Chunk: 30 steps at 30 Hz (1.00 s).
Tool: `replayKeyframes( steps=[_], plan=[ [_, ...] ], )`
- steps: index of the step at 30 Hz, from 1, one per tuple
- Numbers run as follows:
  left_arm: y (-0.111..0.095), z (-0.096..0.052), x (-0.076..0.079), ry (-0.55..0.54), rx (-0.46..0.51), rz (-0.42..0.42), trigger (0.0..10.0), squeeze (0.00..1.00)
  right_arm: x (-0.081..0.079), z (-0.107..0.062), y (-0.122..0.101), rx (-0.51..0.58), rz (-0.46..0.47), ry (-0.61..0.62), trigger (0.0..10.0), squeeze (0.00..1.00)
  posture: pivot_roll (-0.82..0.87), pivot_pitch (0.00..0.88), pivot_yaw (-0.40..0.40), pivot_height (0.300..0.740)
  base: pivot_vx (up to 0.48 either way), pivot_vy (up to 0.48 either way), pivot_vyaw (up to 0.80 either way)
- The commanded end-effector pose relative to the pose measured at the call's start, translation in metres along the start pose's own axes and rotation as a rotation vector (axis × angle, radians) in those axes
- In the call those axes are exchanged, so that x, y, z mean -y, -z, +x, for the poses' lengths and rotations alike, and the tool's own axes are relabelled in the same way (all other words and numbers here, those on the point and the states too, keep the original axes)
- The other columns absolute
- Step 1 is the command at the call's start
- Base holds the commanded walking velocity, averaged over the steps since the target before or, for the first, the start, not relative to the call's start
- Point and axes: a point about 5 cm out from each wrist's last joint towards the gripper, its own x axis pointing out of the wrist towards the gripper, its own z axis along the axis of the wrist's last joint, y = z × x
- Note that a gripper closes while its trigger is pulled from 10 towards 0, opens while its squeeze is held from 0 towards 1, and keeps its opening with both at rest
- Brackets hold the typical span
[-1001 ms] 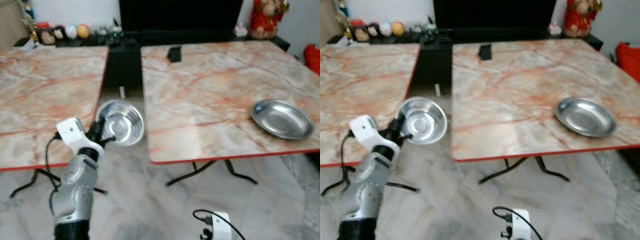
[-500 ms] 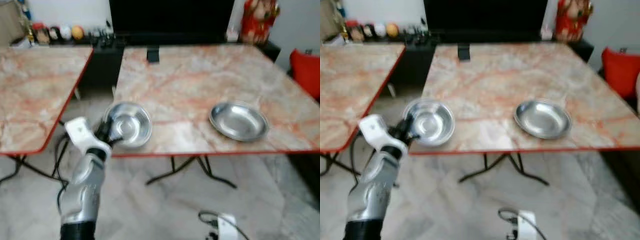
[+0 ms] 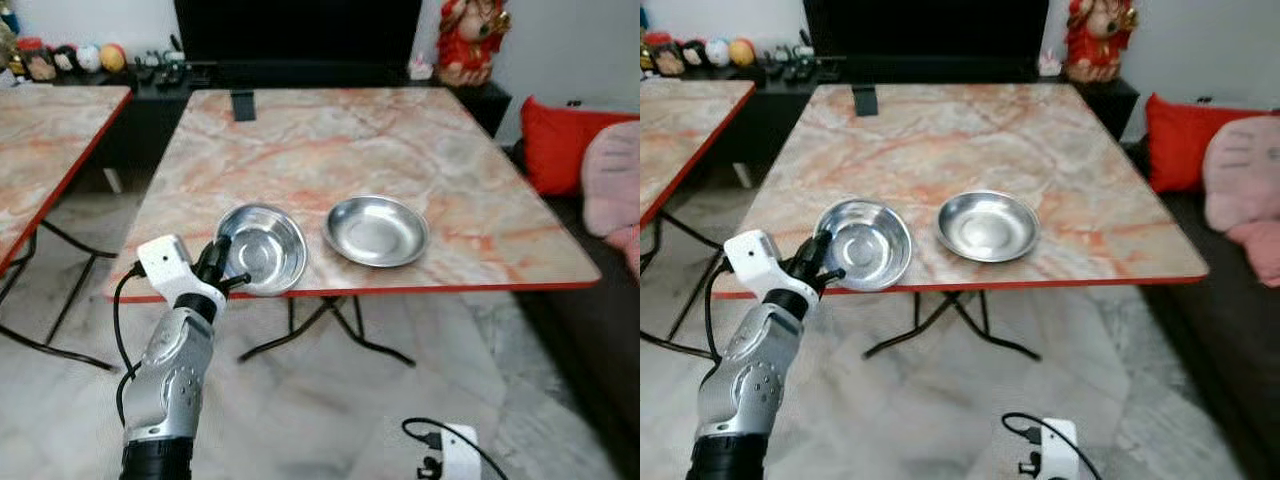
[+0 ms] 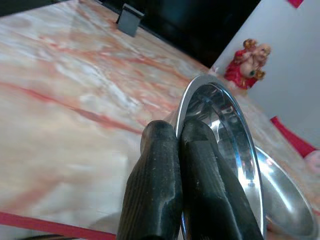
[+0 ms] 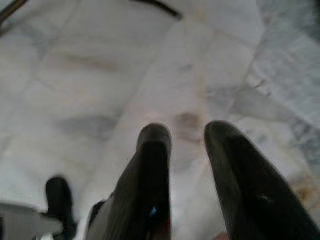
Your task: Setting the table
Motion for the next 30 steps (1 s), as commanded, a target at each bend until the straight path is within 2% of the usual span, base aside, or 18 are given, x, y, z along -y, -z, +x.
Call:
replayKeyframes(
  steps=[1, 7, 11, 22, 24, 25, 26, 30],
  plan=[
    [-0.006, 0.001, -0.003, -0.013, 0.028, 0.015, 10.0, 0.0, -0.006, 0.0, 0.001, -0.001, -0.003, -0.014, 10.0, 0.0, 0.04, 0.0, -0.029, 0.74, 0.0, -0.45, 0.0],
    [-0.006, 0.002, -0.002, -0.012, 0.032, 0.015, 10.0, 0.0, -0.005, 0.0, 0.001, 0.0, -0.009, -0.012, 10.0, 0.0, 0.04, 0.0, -0.031, 0.74, 0.0, -0.444, 0.72],
    [-0.007, 0.002, -0.002, -0.009, 0.035, 0.033, 10.0, 0.0, -0.005, 0.0, 0.001, -0.002, 0.011, -0.009, 10.0, 0.0, 0.04, 0.0, -0.032, 0.74, 0.0, -0.398, 0.22],
    [-0.011, 0.004, 0.0, 0.006, 0.049, 0.074, 10.0, 0.0, -0.005, 0.0, 0.001, 0.0, 0.016, -0.013, 10.0, 0.0, 0.05, 0.0, -0.034, 0.74, 0.0, 0.0, 0.0],
    [-0.009, 0.004, 0.004, 0.056, 0.029, 0.14, 10.0, 0.0, -0.005, 0.0, 0.001, 0.0, 0.016, -0.012, 10.0, 0.0, 0.05, 0.0, -0.033, 0.74, 0.0, 0.0, 0.0],
    [-0.008, 0.004, 0.006, 0.089, 0.01, 0.212, 10.0, 0.0, -0.005, 0.0, 0.001, 0.0, 0.016, -0.011, 10.0, 0.0, 0.05, 0.0, -0.033, 0.74, 0.0, 0.0, 0.0],
    [-0.009, 0.005, 0.006, 0.104, 0.009, 0.246, 10.0, 0.0, -0.005, 0.0, 0.001, 0.0, 0.016, -0.011, 10.0, 0.0, 0.05, 0.0, -0.033, 0.74, 0.0, 0.0, 0.0],
    [-0.02, 0.008, -0.001, 0.147, 0.023, 0.337, 10.0, 0.0, -0.005, 0.0, 0.001, 0.0, 0.019, -0.01, 10.0, 0.0, 0.05, 0.0, -0.03, 0.74, 0.0, 0.0, 0.0]
  ],
)
